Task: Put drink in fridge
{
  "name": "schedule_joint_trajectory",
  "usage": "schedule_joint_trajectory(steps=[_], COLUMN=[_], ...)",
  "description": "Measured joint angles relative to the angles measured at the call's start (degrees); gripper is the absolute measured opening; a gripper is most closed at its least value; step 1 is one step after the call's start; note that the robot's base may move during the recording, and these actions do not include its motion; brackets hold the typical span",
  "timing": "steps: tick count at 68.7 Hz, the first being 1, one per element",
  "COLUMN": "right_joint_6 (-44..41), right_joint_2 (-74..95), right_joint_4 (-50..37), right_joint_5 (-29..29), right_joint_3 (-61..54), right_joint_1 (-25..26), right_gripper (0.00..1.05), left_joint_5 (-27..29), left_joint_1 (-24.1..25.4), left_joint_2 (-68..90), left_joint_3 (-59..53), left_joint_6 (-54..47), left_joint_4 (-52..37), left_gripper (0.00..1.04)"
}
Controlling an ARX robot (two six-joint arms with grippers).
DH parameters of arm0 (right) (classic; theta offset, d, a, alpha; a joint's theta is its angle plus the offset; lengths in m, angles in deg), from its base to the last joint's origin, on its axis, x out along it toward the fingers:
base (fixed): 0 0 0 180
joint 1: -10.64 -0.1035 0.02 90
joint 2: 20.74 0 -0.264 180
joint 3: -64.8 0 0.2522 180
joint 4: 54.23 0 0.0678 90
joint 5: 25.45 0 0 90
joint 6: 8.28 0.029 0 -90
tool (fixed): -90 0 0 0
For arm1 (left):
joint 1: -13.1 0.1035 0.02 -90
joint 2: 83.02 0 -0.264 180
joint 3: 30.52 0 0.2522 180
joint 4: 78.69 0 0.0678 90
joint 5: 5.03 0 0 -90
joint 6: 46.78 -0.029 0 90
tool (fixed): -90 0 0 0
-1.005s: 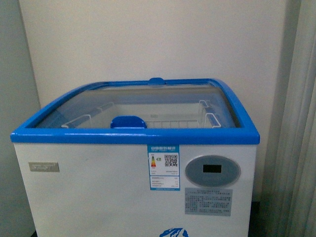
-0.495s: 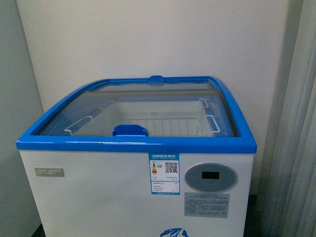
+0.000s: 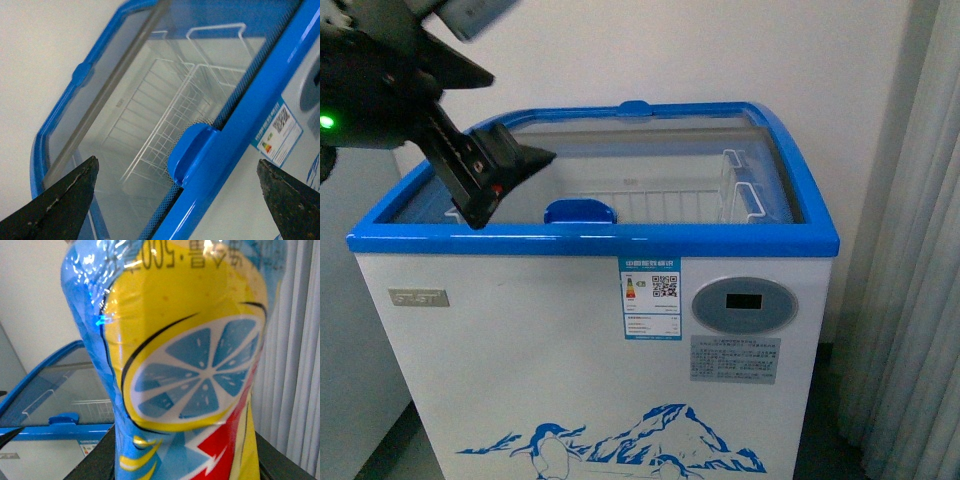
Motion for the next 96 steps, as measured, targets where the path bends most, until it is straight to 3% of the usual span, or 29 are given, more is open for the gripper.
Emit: schedule_joint_trajectory(steps=[8,18,54,67,82,87,96], right_joint_6=[0.0,0.0,0.0,0.0,0.0,0.0,0.0], right_joint_2=[0.0,0.0,0.0,0.0,0.0,0.0,0.0], right_joint_4=[0.0,0.0,0.0,0.0,0.0,0.0,0.0], right_joint_5=[0.0,0.0,0.1,0.0,0.0,-0.1,0.1], right_joint_3=[0.0,0.0,0.0,0.0,0.0,0.0,0.0], right_joint_1=[0.0,0.0,0.0,0.0,0.0,0.0,-0.1], right_gripper=[0.4,0.4,0.4,0.4,0.4,0.4,0.4], left_joint_5=[-0.2,-0.1,1.1,5.4,15.3,16.6,24.9], left_joint_1=[-0.2,-0.2,0.2,0.1,0.5,0.6,0.4], left_joint_2=[6.4,12.5,31.2,40.6,55.7,57.9,63.5], left_joint_3=[6.5,13.8,39.0,55.7,82.9,86.4,93.8], left_joint_6=[-13.5,-20.3,-20.3,-18.2,-12.5,-10.4,-1.5], left_joint_4=[5.9,10.1,15.1,17.4,24.6,24.6,19.2], left_gripper=[0.97,0.97,0.97,0.97,0.97,0.97,0.97])
